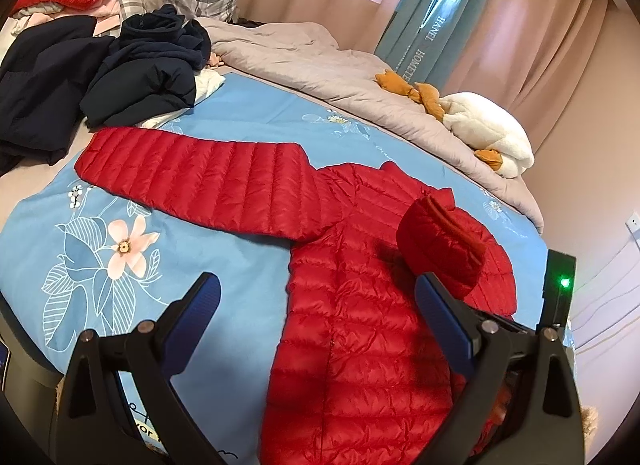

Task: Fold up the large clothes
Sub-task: 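Lower the sleeve onto the jacket front and open the right tool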

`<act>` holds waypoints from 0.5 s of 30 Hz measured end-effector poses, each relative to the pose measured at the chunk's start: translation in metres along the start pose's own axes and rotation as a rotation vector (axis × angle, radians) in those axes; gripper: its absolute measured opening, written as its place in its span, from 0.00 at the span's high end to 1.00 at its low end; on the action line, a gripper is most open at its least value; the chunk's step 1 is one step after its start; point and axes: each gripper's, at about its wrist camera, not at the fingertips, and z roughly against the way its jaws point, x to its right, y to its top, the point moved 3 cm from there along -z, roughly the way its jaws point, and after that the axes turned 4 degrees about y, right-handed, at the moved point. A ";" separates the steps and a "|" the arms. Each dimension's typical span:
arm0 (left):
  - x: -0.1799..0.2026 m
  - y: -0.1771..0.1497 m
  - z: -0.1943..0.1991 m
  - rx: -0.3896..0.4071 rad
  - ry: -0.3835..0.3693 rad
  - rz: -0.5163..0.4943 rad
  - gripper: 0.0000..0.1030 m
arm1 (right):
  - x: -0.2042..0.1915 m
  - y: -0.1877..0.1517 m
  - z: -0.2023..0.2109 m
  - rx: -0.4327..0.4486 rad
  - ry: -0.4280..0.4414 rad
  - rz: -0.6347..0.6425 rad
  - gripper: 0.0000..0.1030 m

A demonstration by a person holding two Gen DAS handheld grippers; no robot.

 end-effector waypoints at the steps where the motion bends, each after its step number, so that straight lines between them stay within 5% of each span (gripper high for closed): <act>1: 0.000 0.000 0.000 0.000 0.000 0.001 0.05 | -0.001 -0.001 -0.001 -0.003 -0.001 0.000 0.95; 10: -0.002 -0.003 -0.004 -0.017 0.007 0.004 0.05 | -0.007 -0.006 -0.002 -0.028 -0.032 0.026 0.93; 12: -0.001 -0.004 -0.005 -0.020 0.003 -0.001 0.05 | -0.009 -0.008 0.003 -0.019 -0.022 0.030 0.89; 15: 0.002 -0.004 -0.006 -0.023 -0.001 -0.007 0.04 | -0.010 -0.011 0.010 -0.012 0.010 0.024 0.64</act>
